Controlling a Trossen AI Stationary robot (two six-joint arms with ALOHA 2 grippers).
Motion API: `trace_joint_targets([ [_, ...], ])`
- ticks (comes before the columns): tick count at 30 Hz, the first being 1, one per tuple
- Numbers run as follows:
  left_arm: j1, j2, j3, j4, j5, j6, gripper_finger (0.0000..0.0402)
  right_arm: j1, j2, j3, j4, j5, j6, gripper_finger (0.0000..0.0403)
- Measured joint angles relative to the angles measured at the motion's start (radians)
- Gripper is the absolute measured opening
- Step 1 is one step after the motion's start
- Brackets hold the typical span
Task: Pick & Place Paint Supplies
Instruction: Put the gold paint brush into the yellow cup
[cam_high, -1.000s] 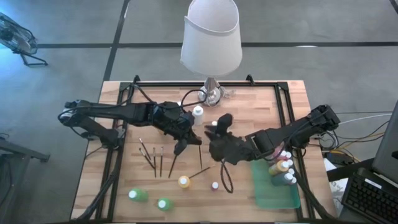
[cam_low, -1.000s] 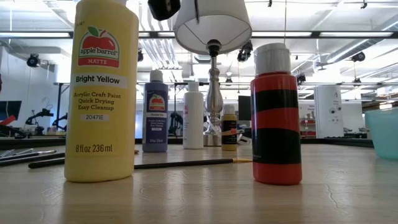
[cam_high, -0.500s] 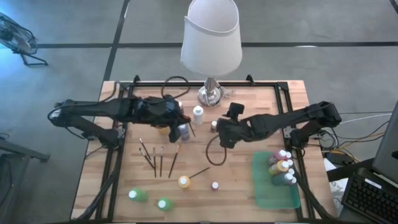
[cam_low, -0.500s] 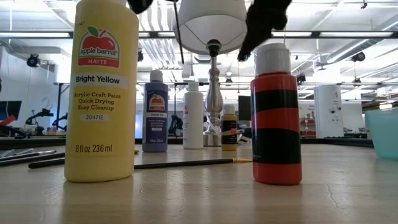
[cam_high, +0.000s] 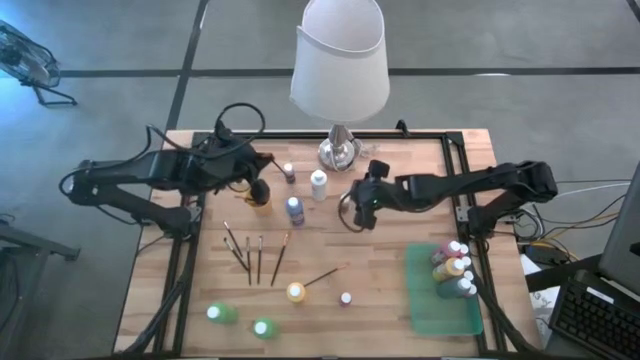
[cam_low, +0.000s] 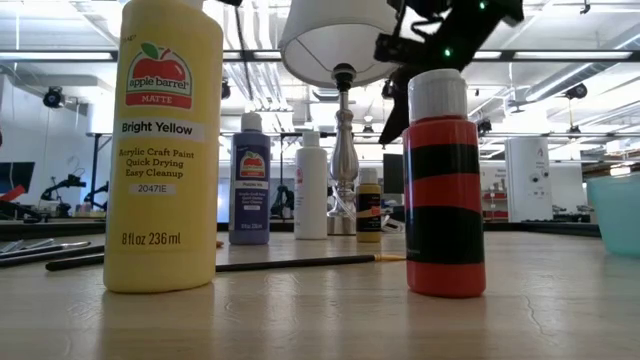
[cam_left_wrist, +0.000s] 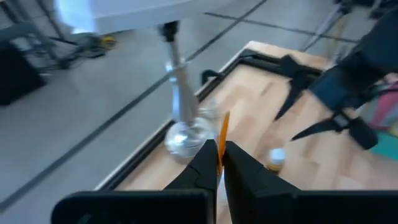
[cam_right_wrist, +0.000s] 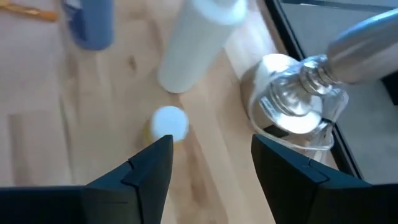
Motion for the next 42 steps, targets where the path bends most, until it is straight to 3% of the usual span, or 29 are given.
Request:
trace_joint_targets([
  [4,0.000,-0.012,-0.001,-0.012,-0.022,-0.006,0.0012,-0.057,-0.066,-0.090,0.146,-0.040,-0.008,0.0201],
  [9,0.000,-0.028,-0.001,-0.034,-0.074,-0.036,0.0012,-0.142,-0.142,-0.209,0.406,-0.207,-0.005,0.0192],
  [13,0.000,-0.030,-0.001,-0.103,-0.108,-0.089,0.0012,-0.198,-0.165,-0.269,0.510,-0.312,0.031,0.0186],
  [26,0.001,-0.030,-0.097,-0.147,-0.168,-0.199,0.0012,-0.217,-0.112,-0.314,0.520,-0.305,0.015,0.0169],
  [42,-0.066,-0.031,-0.120,-0.279,-0.082,-0.352,0.0012,-0.216,-0.112,-0.310,0.511,-0.305,0.026,0.0200],
])
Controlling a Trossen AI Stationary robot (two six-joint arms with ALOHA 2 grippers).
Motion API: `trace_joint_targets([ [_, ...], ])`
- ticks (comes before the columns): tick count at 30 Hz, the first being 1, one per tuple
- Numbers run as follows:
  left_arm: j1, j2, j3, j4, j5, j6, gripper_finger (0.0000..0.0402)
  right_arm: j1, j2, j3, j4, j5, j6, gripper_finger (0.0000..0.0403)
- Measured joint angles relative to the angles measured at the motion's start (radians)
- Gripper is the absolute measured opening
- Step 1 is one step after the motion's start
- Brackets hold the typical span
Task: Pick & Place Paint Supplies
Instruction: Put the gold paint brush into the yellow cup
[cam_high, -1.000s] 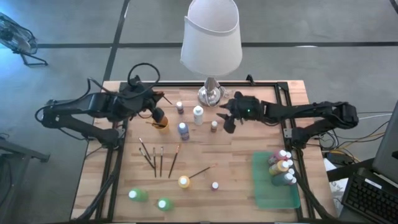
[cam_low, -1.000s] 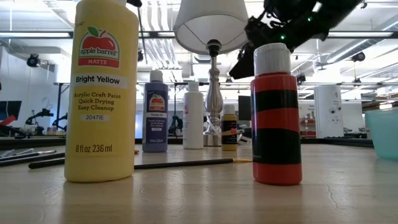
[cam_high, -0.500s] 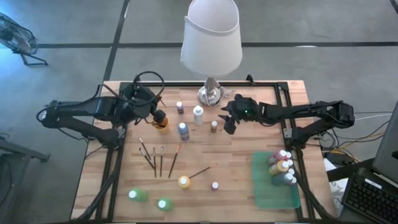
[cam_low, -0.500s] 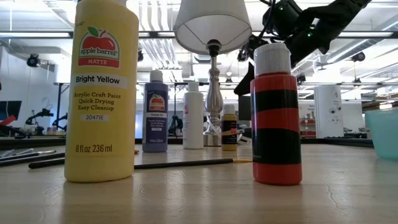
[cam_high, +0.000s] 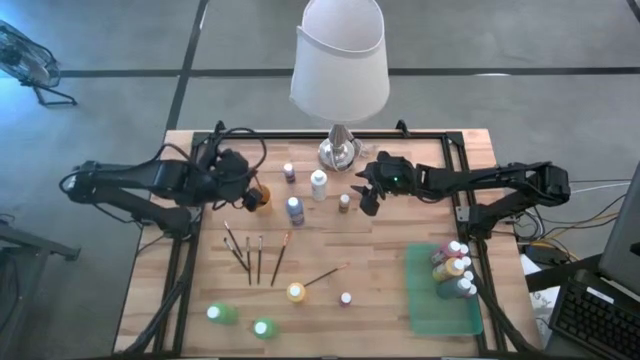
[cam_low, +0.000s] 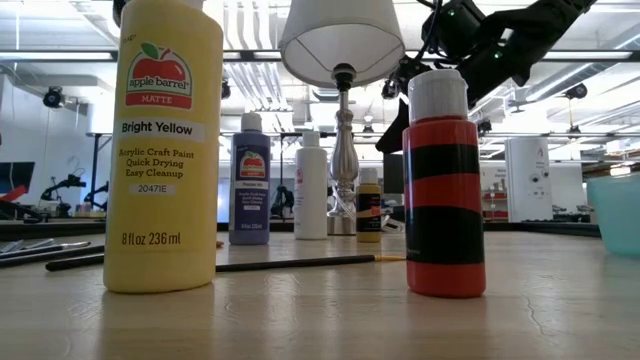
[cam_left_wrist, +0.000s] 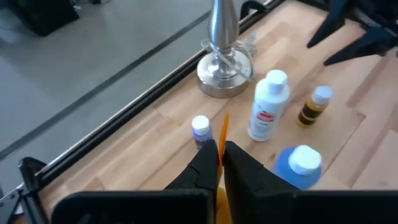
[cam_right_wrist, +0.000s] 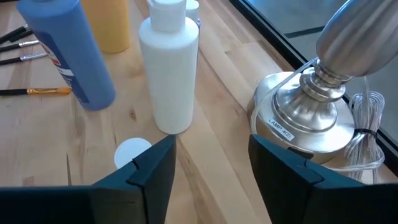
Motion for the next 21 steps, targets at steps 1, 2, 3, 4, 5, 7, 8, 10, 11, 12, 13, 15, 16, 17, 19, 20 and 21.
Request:
trace_joint_targets([
  [1,-0.010,0.000,-0.008,0.008,-0.007,-0.004,0.0012,0.000,0.000,0.000,0.000,0.000,0.002,0.0201],
  [2,-0.017,-0.002,-0.019,0.011,-0.012,-0.009,0.0012,0.000,0.000,0.000,0.000,0.000,0.002,0.0201],
  [3,-0.023,-0.004,-0.030,0.012,-0.013,-0.019,0.0012,0.000,0.000,0.000,0.000,0.000,0.002,0.0201],
  [4,-0.028,-0.005,-0.044,0.013,-0.014,-0.029,0.0012,0.000,0.000,0.000,0.000,0.000,0.002,0.0200],
  [5,-0.030,-0.008,-0.059,0.013,-0.015,-0.041,0.0013,0.000,0.000,0.000,0.000,0.000,0.003,0.0198],
  [7,-0.032,-0.013,-0.090,0.015,-0.017,-0.066,0.0013,0.000,0.000,-0.001,0.000,0.000,0.003,0.0193],
  [8,-0.032,-0.014,-0.107,0.018,-0.017,-0.076,0.0013,0.000,0.000,-0.001,0.000,0.000,0.004,0.0190],
  [10,-0.032,-0.016,-0.140,0.024,-0.017,-0.097,0.0013,0.000,0.000,-0.002,0.000,0.000,0.004,0.0184],
  [11,-0.032,-0.018,-0.156,0.027,-0.017,-0.105,0.0013,0.000,0.000,-0.002,0.000,0.000,0.004,0.0181],
  [12,-0.032,-0.022,-0.173,0.035,-0.017,-0.112,0.0013,0.000,0.000,-0.003,0.000,0.000,0.004,0.0178],
  [13,-0.032,-0.026,-0.189,0.043,-0.016,-0.119,0.0014,0.000,0.000,-0.003,0.000,0.000,0.004,0.0175],
  [15,-0.032,-0.032,-0.222,0.067,-0.016,-0.127,0.0014,0.000,0.000,-0.005,0.000,0.000,0.004,0.0170],
  [16,-0.032,-0.035,-0.238,0.084,-0.015,-0.128,0.0014,0.000,0.000,-0.006,0.000,0.000,0.004,0.0168],
  [17,-0.032,-0.039,-0.253,0.101,-0.014,-0.128,0.0014,0.000,0.000,-0.006,0.000,0.000,0.004,0.0166],
  [19,-0.032,-0.047,-0.281,0.134,-0.009,-0.129,0.0014,0.000,0.000,-0.007,0.000,0.000,0.004,0.0162],
  [20,-0.033,-0.049,-0.293,0.150,-0.007,-0.129,0.0014,0.000,0.000,-0.008,0.000,0.000,0.005,0.0160],
  [21,-0.032,-0.050,-0.304,0.165,-0.007,-0.129,0.0014,0.000,0.000,-0.008,0.000,0.000,0.008,0.0158],
])
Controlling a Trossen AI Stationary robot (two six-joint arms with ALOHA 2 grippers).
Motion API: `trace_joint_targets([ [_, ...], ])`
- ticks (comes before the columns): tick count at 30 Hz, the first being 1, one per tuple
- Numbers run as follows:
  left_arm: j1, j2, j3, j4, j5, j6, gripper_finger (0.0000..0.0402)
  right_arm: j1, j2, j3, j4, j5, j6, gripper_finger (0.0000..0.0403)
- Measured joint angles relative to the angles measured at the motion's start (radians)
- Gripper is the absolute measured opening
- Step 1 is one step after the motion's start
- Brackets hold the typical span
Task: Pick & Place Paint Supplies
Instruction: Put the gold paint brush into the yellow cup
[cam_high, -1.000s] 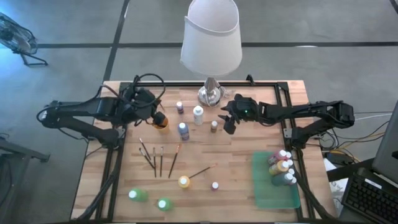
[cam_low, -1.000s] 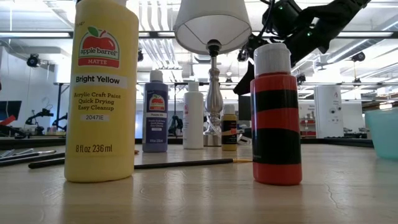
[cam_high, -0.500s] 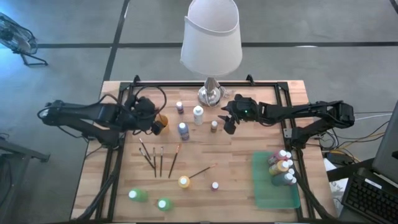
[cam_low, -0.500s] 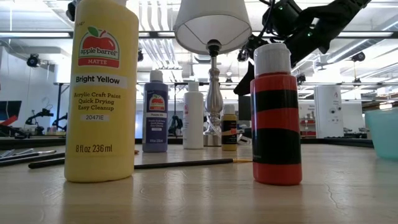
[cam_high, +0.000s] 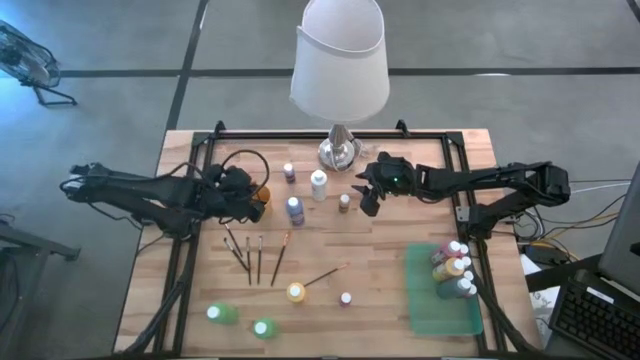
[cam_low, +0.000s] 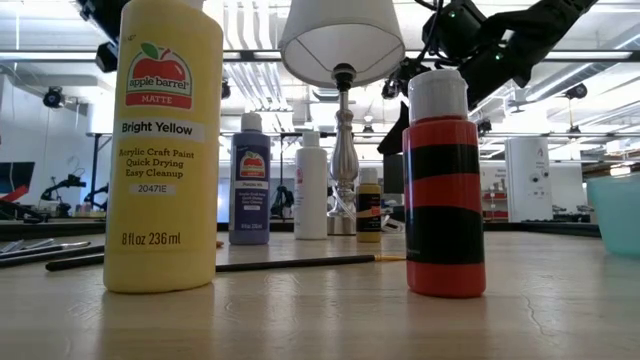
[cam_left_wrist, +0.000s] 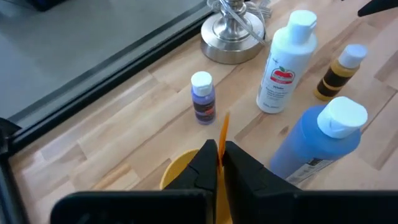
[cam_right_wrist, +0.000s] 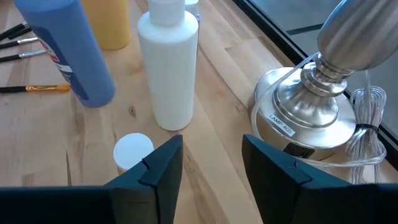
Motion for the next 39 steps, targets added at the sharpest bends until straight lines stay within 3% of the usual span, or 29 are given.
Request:
trace_joint_targets([
  [32,0.000,0.000,-0.211,0.215,-0.002,-0.054,0.0017,0.000,0.001,-0.002,0.000,0.000,-0.037,0.0070],
  [39,0.000,0.001,-0.215,0.200,0.025,-0.053,0.0039,0.000,0.001,-0.002,0.001,0.000,-0.041,0.0049],
])
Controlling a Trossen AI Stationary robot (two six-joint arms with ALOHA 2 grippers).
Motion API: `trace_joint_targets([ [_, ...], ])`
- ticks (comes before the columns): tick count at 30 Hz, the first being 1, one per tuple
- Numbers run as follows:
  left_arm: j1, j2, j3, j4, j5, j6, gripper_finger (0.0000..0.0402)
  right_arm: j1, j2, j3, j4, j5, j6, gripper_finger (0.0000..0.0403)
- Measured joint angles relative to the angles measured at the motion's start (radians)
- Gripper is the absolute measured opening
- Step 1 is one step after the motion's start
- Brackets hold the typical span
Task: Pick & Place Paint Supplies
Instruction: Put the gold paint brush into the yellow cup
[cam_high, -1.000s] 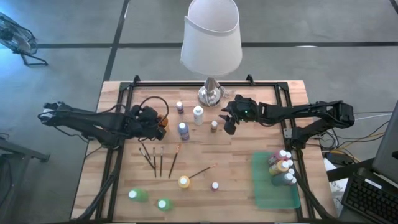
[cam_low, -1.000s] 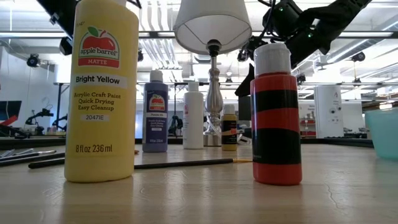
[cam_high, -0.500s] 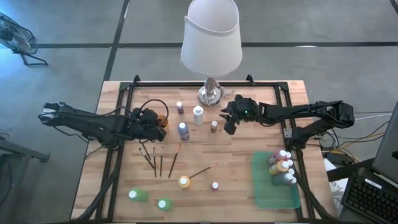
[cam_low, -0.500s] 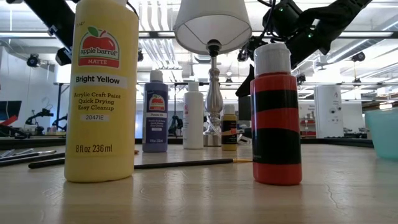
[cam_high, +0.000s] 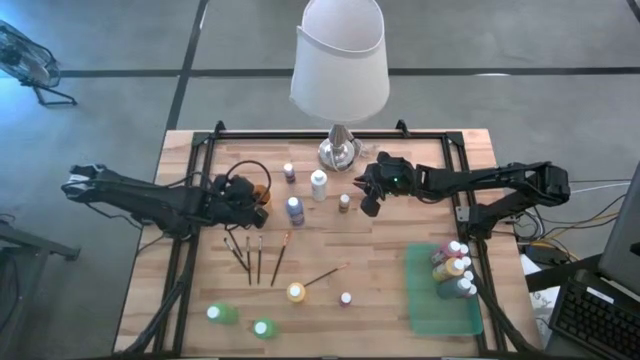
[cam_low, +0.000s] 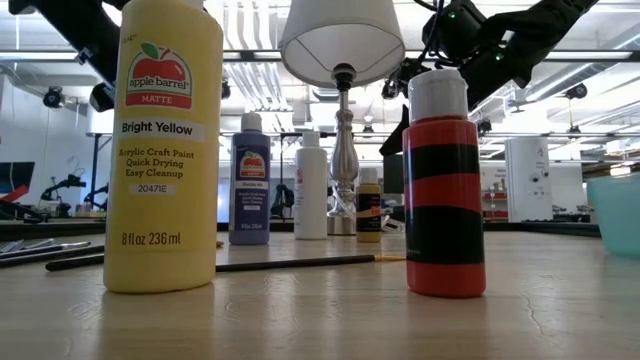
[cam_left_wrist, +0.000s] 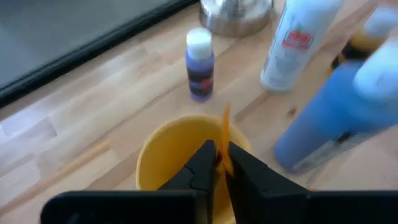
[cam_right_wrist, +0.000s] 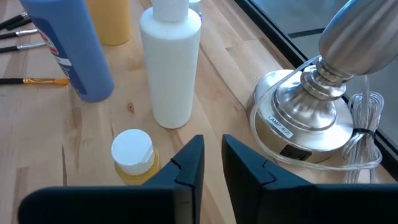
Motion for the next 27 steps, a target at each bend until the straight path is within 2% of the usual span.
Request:
trace_joint_targets([
  [8,0.002,0.000,0.000,0.004,0.019,0.000,0.0067,0.000,0.000,0.000,0.000,0.000,-0.003,0.0049],
  [17,0.004,-0.013,0.005,0.004,0.015,0.012,0.0133,0.000,0.000,0.000,0.001,0.000,-0.004,0.0078],
  [27,0.004,-0.048,0.158,0.007,0.002,0.199,0.0147,0.000,0.000,0.000,0.009,0.000,-0.004,0.0111],
])
